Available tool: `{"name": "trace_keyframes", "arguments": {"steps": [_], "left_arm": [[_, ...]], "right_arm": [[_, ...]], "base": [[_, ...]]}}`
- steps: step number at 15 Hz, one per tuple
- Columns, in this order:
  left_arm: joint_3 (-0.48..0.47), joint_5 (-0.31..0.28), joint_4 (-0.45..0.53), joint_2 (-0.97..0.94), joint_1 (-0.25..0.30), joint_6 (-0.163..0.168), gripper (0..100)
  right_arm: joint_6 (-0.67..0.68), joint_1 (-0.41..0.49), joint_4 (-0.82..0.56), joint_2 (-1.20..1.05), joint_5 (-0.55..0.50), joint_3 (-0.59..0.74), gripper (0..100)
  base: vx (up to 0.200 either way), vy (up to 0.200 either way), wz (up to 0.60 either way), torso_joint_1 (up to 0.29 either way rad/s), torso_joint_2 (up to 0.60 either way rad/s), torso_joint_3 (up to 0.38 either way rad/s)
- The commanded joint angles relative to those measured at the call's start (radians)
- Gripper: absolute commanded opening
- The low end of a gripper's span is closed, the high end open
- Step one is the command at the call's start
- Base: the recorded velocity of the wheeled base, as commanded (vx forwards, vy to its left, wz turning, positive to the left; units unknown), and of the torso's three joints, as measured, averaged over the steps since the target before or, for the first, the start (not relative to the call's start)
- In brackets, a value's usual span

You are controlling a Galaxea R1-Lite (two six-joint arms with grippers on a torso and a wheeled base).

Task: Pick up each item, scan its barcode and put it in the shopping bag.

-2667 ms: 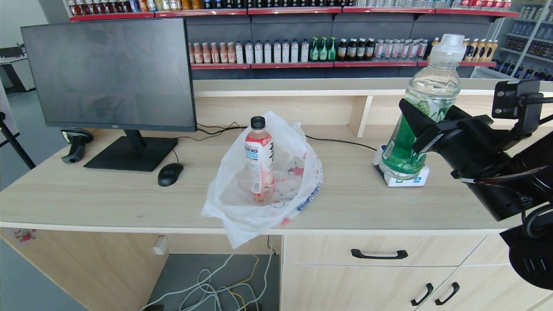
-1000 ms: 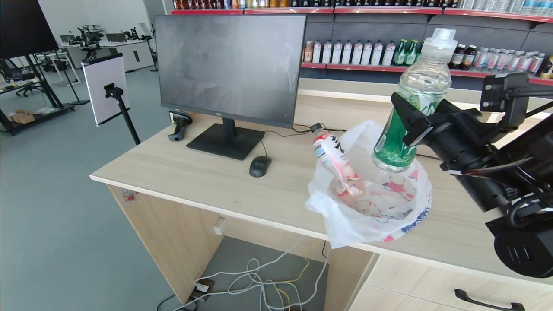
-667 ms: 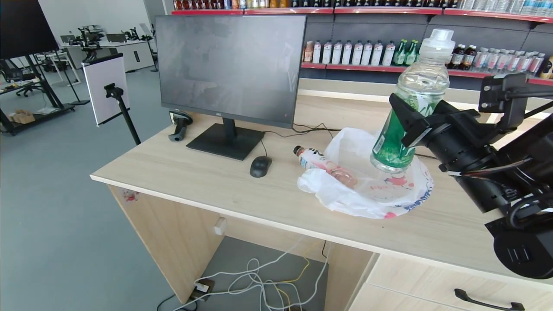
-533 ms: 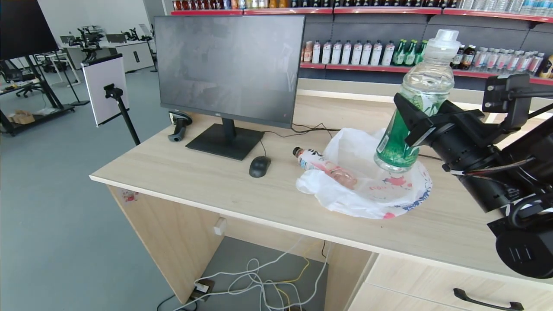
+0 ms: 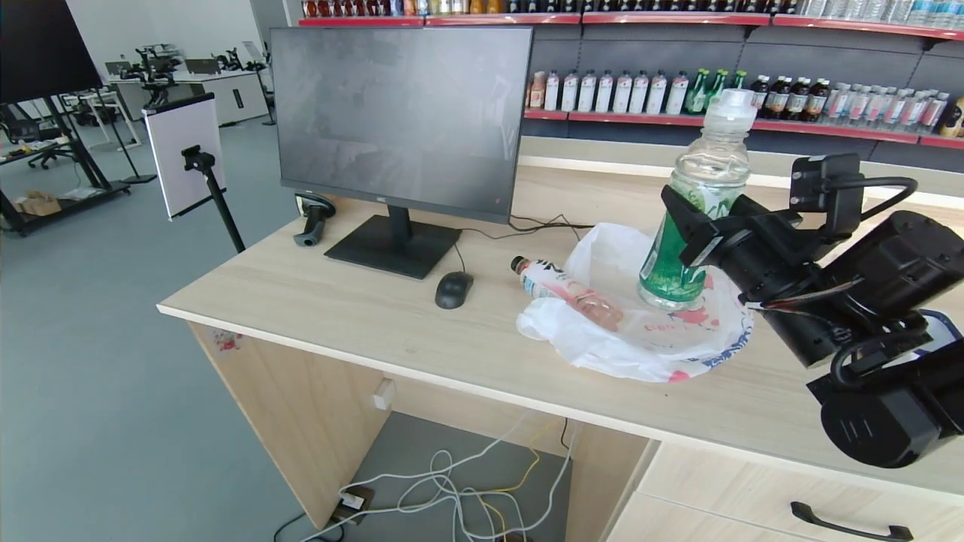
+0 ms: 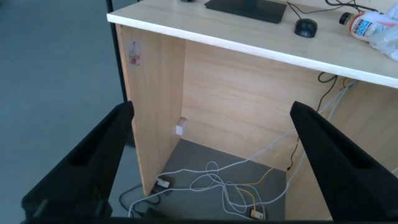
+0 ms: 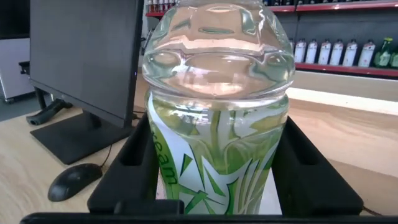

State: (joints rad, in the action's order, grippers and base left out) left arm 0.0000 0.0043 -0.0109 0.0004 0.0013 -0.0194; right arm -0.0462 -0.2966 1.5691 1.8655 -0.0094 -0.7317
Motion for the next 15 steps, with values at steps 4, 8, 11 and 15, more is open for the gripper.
{"name": "trace_keyframes", "arguments": {"steps": [4, 8, 11, 15], "left_arm": [[0.0, 0.0, -0.001, 0.0, 0.0, -0.001, 100], [0.0, 0.0, -0.001, 0.0, 0.0, -0.001, 100], [0.0, 0.0, -0.001, 0.001, 0.0, -0.001, 100], [0.0, 0.0, -0.001, 0.001, 0.0, -0.001, 100]], "right_arm": [[0.002, 0.004, 0.002, 0.133, 0.0, -0.063, 0], [0.012, 0.013, 0.002, 0.188, 0.0, -0.103, 0], [0.012, 0.036, 0.002, 0.218, 0.0, -0.114, 0], [0.014, 0.088, 0.002, 0.227, 0.0, -0.107, 0]], "base": [[0.0, 0.0, 0.0, 0.0, 0.0, 0.0], [0.0, 0.0, 0.0, 0.0, 0.0, 0.0], [0.0, 0.0, 0.0, 0.0, 0.0, 0.0], [0.0, 0.0, 0.0, 0.0, 0.0, 0.0]]}}
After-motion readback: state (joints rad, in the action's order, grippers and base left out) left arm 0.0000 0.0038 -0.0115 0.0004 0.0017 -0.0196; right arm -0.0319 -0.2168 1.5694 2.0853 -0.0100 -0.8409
